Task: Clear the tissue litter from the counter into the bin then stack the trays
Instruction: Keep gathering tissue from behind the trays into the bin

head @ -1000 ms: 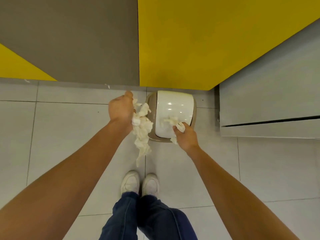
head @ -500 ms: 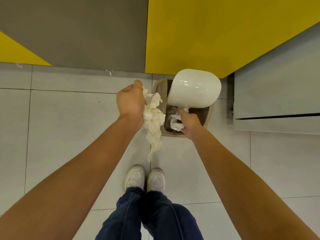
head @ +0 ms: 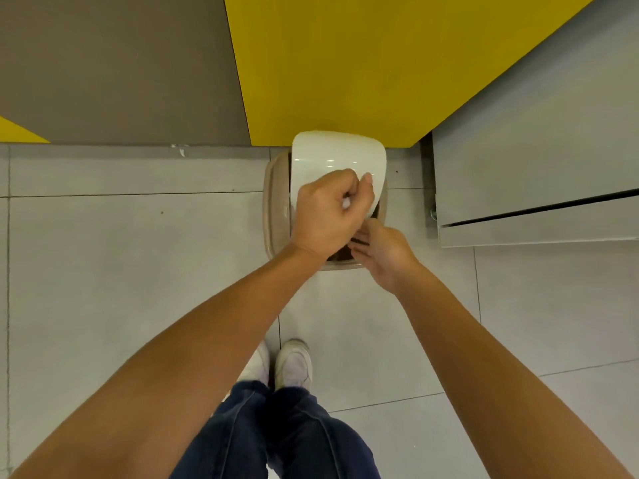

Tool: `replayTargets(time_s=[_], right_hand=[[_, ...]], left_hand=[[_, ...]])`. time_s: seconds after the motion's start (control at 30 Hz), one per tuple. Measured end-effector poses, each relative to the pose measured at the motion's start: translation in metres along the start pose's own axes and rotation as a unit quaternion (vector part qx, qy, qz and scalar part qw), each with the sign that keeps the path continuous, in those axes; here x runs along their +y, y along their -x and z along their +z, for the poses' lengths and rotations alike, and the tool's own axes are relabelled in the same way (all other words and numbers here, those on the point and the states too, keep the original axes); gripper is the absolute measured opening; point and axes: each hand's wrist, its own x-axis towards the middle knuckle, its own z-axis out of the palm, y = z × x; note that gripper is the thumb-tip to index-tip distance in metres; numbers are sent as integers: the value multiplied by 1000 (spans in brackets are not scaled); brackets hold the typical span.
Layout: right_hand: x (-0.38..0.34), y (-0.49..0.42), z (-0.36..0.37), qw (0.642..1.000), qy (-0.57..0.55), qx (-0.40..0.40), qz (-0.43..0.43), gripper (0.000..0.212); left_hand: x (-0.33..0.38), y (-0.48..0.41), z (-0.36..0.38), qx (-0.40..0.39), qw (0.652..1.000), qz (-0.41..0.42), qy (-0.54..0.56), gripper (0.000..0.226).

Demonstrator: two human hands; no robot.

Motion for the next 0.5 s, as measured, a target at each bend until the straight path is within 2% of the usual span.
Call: replayTargets(time_s=[0.1, 0.2, 0.27, 0.37, 0.5], right_hand=[[7, -3, -13, 998, -32, -47, -38, 24], [7, -8, -29, 993, -109, -47, 2, 37], [7, -7, -35, 991, -117, -63, 22, 49], [9, -6, -33, 995, -68, -66, 22, 50], [8, -2, -25, 999, -17, -50, 10, 51]], left_hand=[[-17, 12, 14, -158, 970, 175, -63, 32], [-35, 18, 17, -240, 922, 286, -104, 29], [-49, 21, 16, -264, 896, 331, -135, 31], [-70, 30, 11, -324, 843, 377, -204, 34], [-91, 32, 8, -449, 742, 403, -292, 20]])
